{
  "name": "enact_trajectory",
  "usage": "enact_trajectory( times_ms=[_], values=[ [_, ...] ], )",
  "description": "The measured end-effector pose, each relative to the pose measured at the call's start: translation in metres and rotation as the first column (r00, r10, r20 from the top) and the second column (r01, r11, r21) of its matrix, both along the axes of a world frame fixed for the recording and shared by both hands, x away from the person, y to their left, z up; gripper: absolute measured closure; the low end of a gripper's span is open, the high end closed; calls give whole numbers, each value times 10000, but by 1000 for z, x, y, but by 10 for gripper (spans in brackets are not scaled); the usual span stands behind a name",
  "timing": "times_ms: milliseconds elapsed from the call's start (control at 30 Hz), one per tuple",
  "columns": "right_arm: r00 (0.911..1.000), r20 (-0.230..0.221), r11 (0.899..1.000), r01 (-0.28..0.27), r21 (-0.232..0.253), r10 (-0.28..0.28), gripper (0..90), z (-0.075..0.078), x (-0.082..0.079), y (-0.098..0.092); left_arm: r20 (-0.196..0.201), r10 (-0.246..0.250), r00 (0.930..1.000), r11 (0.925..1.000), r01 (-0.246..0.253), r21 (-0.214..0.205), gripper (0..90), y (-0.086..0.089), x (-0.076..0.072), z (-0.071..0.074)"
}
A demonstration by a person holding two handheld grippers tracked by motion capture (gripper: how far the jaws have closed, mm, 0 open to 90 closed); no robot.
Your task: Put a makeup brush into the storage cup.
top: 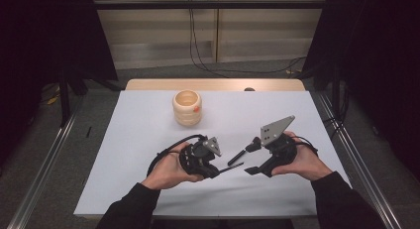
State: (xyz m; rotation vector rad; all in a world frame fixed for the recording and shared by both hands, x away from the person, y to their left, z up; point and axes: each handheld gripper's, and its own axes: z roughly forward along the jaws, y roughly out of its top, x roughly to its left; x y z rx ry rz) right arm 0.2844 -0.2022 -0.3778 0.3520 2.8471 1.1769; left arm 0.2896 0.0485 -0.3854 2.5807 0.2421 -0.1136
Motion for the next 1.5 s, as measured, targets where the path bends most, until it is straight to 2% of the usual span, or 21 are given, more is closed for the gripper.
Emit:
enact_trajectory(
  times_ms=[67, 167, 267, 367, 433, 500, 567, 600, 633, 767, 867, 967, 1033, 1200, 1233, 1267, 1300, 1367, 1433, 1500],
  values=[
    [9990, -210, 9989, -393, -268, 387, 365, -1, 0, 4, 73, -91, 9999, 10000, 91, 34, 837, 0, 1, 0],
    [9978, -219, 9951, -634, -754, 619, 406, -2, 0, 10, 74, -149, 9999, 9998, 148, 103, 837, -2, -1, -1],
    [9961, -265, 9912, -870, -997, 847, 444, -3, 3, 15, 26, -235, 9997, 9996, 235, 136, 836, -4, -2, -2],
    [9940, -370, 9813, -1073, -1596, 1027, 471, -4, 5, 22, 27, -291, 9996, 9994, 290, 203, 836, -5, -2, -3],
    [9927, -390, 9771, -1196, -1761, 1145, 500, -7, 6, 27, 15, -467, 9989, 9986, 466, 265, 836, -5, -3, -4],
    [9893, -443, 9698, -1454, -1959, 1393, 530, -8, 6, 32, -77, -412, 9991, 9988, 414, 255, 836, -6, -5, -5],
    [9891, -442, 9653, -1469, -2158, 1407, 547, -8, 5, 35, -91, -445, 9990, 9987, 448, 255, 836, -7, -5, -5],
    [9868, -566, 9639, -1607, -2121, 1521, 560, -10, 5, 37, 1, -429, 9991, 9983, 429, 389, 836, -7, -5, -5],
    [9849, -593, 9615, -1716, -2146, 1625, 571, -11, 5, 38, -62, -422, 9991, 9988, 424, 265, 836, -8, -5, -6],
    [9819, -746, 9551, -1866, -2301, 1739, 623, -14, 6, 40, -107, -570, 9983, 9979, 573, 292, 836, -9, -4, -7],
    [9801, -875, 9545, -1937, -2266, 1781, 666, -18, 7, 42, -99, -368, 9993, 9987, 371, 348, 836, -9, -3, -7],
    [9794, -957, 9533, -1954, -2303, 1776, 696, -21, 8, 44, -132, -410, 9991, 9988, 413, 266, 836, -10, -3, -8],
    [9794, -936, 9554, -1954, -2216, 1787, 718, -22, 9, 45, -160, -500, 9986, 9981, 506, 363, 836, -10, -4, -9],
    [9779, -1062, 9542, -2001, -2222, 1803, 755, -24, 9, 48, -238, -453, 9987, 9984, 460, 325, 836, -11, -4, -11],
    [9773, -952, 9523, -2064, -2247, 1893, 759, -24, 10, 49, -291, -444, 9986, 9986, 452, 282, 835, -11, -4, -11],
    [9766, -986, 9529, -2085, -2200, 1909, 768, -25, 10, 49, -203, -649, 9977, 9973, 656, 345, 836, -12, -3, -11],
    [9745, -1092, 9506, -2163, -2226, 1962, 772, -25, 9, 50, -234, -523, 9984, 9979, 531, 362, 835, -12, -4, -11],
    [9751, -1021, 9496, -2156, -2274, 1969, 771, -25, 9, 51, -221, -633, 9977, 9973, 641, 359, 835, -12, -4, -12],
    [9703, -1065, 9450, -2365, -2261, 2173, 771, -27, 8, 52, -258, -665, 9975, 9973, 672, 283, 836, -13, -4, -13],
    [9683, -1142, 9423, -2432, -2301, 2221, 788, -29, 7, 54, -421, -583, 9974, 9980, 592, 220, 835, -13, -5, -13]
  ],
)
